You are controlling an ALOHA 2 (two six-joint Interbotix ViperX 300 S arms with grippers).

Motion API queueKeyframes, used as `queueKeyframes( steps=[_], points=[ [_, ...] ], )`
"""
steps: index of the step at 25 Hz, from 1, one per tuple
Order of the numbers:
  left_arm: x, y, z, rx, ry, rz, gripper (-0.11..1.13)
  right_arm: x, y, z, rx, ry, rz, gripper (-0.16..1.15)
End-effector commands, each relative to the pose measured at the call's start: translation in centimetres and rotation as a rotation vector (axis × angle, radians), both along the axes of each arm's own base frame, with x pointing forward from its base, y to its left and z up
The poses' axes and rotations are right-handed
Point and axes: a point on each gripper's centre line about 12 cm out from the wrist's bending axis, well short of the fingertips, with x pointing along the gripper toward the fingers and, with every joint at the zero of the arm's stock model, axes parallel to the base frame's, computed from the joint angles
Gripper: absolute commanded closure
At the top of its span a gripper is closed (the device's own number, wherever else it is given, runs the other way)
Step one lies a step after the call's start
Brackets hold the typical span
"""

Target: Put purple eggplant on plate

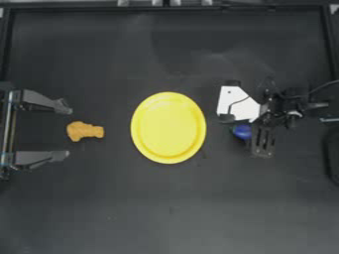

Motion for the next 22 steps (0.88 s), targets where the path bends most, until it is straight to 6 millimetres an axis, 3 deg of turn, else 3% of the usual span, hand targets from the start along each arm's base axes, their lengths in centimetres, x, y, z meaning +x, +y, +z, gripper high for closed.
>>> queueKeyframes(
  steps=[1,4,6,11,22],
  points=[
    [0.4,0.1,0.4,-0.001,-0.003,0.002,-0.01,0.8,-0.3,1.1,-0.011,-0.037,-0.014,0.43],
    [0.4,0.1,0.4,-0.001,-0.002,0.002,-0.01,0.9,-0.4,1.4,-0.012,-0.025,-0.013,0.85],
    [0.4,0.1,0.3,-0.002,0.0,0.002,-0.01,0.9,-0.3,1.7,-0.006,-0.014,-0.014,1.04],
    [0.7,0.1,0.2,-0.002,0.008,0.002,-0.01,2.1,-0.7,4.1,-0.028,-0.078,-0.006,0.91],
    [0.8,0.1,0.0,-0.003,0.017,0.002,-0.01,6.7,-1.0,10.0,-0.075,-0.265,0.097,0.93]
  ],
)
